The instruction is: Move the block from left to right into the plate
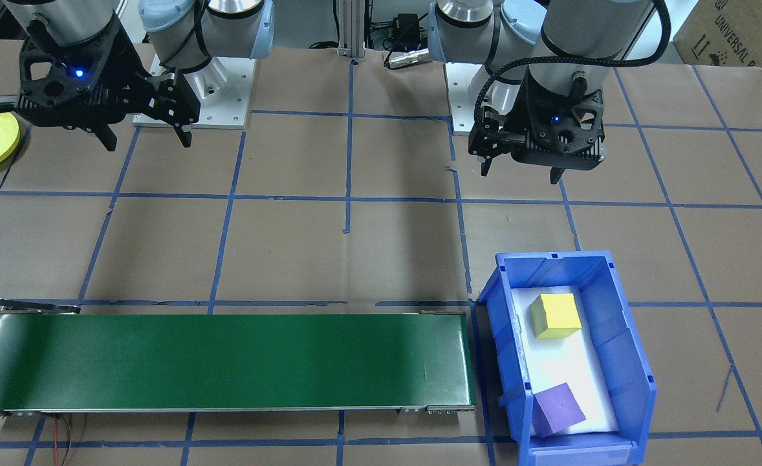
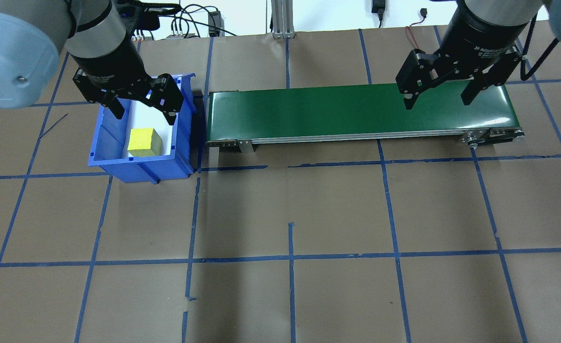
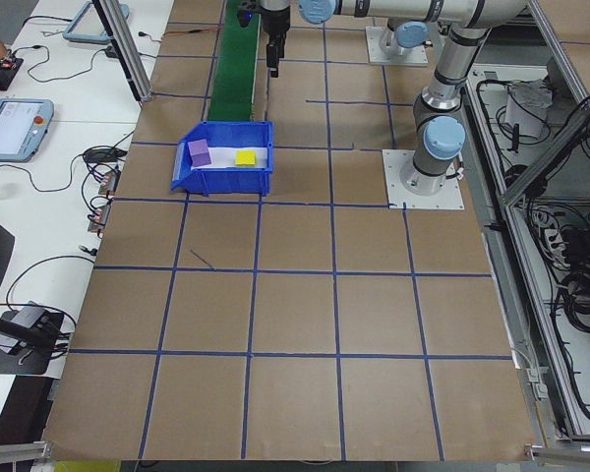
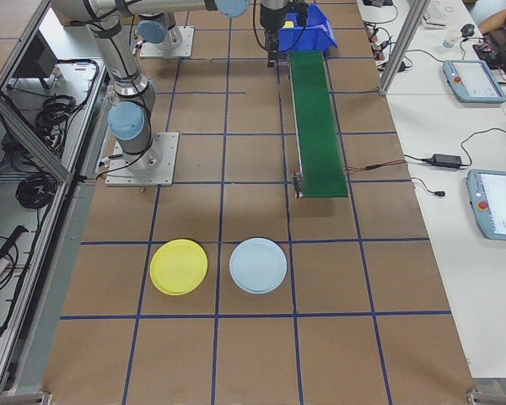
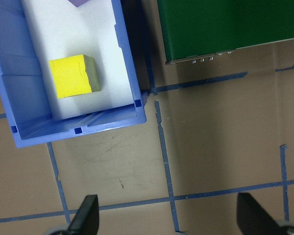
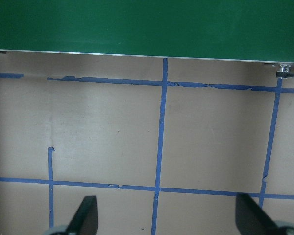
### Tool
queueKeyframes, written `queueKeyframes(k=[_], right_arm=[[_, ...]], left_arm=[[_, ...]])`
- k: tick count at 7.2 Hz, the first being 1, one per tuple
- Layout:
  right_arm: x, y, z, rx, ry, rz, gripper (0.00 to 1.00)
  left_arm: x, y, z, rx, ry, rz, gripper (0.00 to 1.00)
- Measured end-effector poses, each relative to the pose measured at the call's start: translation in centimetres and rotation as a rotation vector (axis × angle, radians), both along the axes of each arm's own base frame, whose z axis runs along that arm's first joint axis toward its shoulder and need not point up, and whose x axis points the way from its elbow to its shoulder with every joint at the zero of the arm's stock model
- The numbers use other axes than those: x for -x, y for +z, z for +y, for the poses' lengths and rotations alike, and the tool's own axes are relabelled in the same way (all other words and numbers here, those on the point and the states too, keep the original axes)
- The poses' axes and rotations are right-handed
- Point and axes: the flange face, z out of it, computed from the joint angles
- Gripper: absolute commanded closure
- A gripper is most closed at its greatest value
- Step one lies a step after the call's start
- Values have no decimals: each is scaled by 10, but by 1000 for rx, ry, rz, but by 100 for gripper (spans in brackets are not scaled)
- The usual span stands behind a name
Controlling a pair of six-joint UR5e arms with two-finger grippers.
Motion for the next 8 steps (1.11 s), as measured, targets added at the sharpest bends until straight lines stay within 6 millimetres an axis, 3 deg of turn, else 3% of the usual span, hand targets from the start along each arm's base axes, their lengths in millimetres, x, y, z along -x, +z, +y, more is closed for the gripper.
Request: queueKeyframes(k=[2, 4, 6, 8], right_arm=[[0, 0, 0, 1, 0, 0, 0], [0, 0, 0, 1, 0, 0, 0], [0, 0, 0, 0, 0, 0, 0], [0, 0, 0, 1, 0, 0, 0]], left_arm=[[-3, 0, -5, 15, -1, 1, 2], [-15, -7, -30, 23, 19, -3, 2], [-46, -30, -91, 21, 54, -5, 1], [-83, -81, -156, 42, 52, 1, 1]])
